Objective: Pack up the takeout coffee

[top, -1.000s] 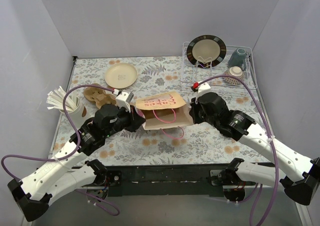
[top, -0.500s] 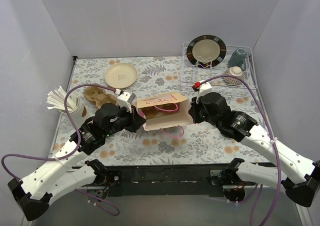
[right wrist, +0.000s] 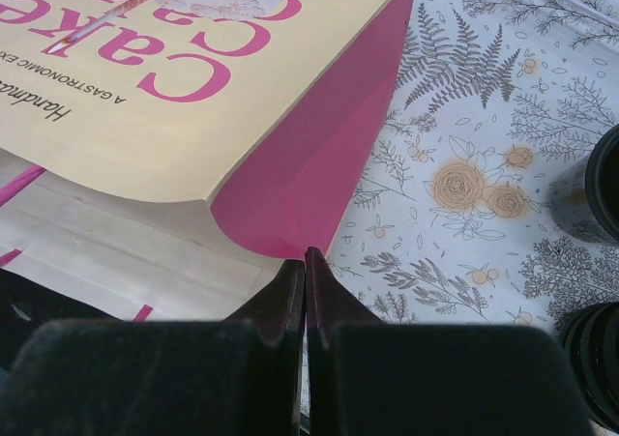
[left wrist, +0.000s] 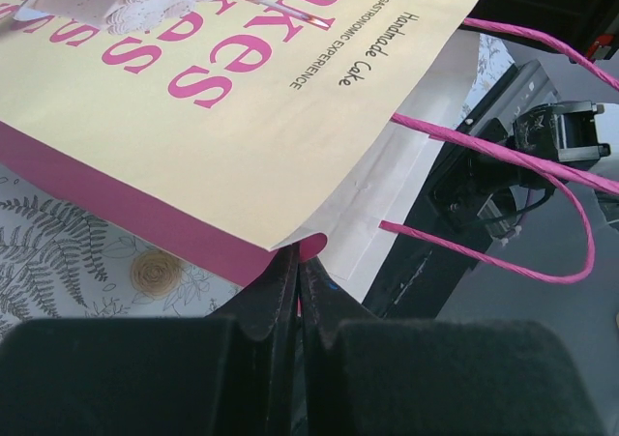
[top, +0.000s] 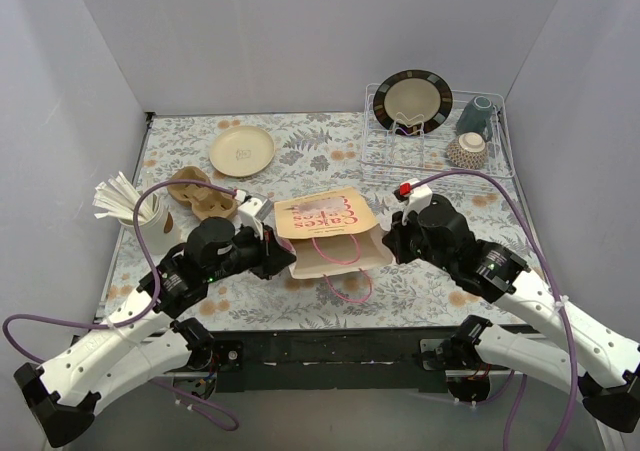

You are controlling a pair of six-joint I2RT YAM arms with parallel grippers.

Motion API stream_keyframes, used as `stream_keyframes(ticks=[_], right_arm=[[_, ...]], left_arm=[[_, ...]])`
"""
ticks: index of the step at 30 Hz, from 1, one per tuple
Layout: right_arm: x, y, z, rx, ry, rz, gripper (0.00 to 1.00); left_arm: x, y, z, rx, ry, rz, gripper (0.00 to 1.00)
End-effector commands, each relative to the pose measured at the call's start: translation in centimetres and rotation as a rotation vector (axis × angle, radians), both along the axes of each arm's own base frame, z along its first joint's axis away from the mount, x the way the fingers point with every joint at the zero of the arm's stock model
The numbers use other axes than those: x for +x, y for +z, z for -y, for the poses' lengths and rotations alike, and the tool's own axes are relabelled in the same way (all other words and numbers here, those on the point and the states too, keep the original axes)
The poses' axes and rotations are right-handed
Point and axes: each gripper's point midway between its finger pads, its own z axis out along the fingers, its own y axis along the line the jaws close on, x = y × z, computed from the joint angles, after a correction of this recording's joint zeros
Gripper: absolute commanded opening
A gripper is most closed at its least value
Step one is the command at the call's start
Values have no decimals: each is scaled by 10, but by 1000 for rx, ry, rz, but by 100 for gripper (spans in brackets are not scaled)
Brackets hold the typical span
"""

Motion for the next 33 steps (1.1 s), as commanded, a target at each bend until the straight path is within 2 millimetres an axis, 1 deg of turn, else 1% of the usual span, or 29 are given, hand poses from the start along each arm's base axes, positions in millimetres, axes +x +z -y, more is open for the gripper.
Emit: stream_keyframes(ticks=[1,2,3,4,5,6,7,9,10,11,12,13,14,15,16,17,18,19,20,21,22,23,24,26,27,29,30,31,33], right_arm=[[2,12,-4,23,16,34,1],[3,15,-5,29,13,36,4],[6,33,-6,51,6,59,9],[9,39,-7,52,-5,59,15],[11,48,-6,59,-22,71,18],[14,67,-7,86,-29,100,20],[16,75,-9,97,-32,107,29],[20,90,-8,108,-53,124,39],[24,109,-9,128,-60,149,44],[27,117,-7,127,-86,160,47],[30,124,-2,116,-113,166,49],[37,141,-1,118,-144,185,52],[46,152,10,99,-219,214,53],[50,154,17,63,-249,224,54],[57,168,19,54,-282,246,57],[67,172,31,26,-347,263,58],[74,167,34,-22,-365,251,60],[78,168,39,-33,-385,250,61],[87,167,51,-45,-432,238,61],[93,159,56,-62,-457,201,62],[96,156,62,-59,-478,182,62],[103,152,73,-51,-509,159,62],[107,147,78,-53,-524,140,62],[114,134,88,-63,-545,101,62],[116,125,89,-77,-548,76,62],[118,107,89,-85,-539,22,62],[117,101,84,-77,-518,1,61],[114,97,72,-37,-467,-32,59],[108,91,62,-3,-427,-67,57]], left_arm=[[0,11,1,-13,-11,29,0],[2,16,0,-15,-2,40,0],[4,19,-1,-12,12,51,0],[10,29,-4,-13,41,82,0],[13,33,-5,-13,50,95,0],[14,36,-5,-12,52,107,0],[16,39,-4,-12,53,118,0],[19,38,-2,9,45,123,0],[21,39,-1,16,46,127,0],[24,47,-1,13,50,140,0],[26,45,2,26,48,134,0],[28,47,3,30,50,134,0],[30,51,4,29,49,136,0],[31,49,7,37,43,125,0],[31,47,8,44,40,116,0],[28,41,9,51,22,92,0],[27,34,11,65,12,69,0],[25,30,11,72,6,52,0],[23,24,9,89,9,31,0],[24,25,8,86,25,18,2],[25,24,5,94,50,7,8],[31,24,0,106,97,14,24],[35,29,-4,100,134,11,30],[37,28,-8,115,164,-3,36],[44,29,-14,130,216,8,38],[48,22,-15,159,235,-9,41],[51,19,-15,170,245,-11,41],[54,15,-13,174,249,-15,40],[57,12,-10,177,256,-17,39]])
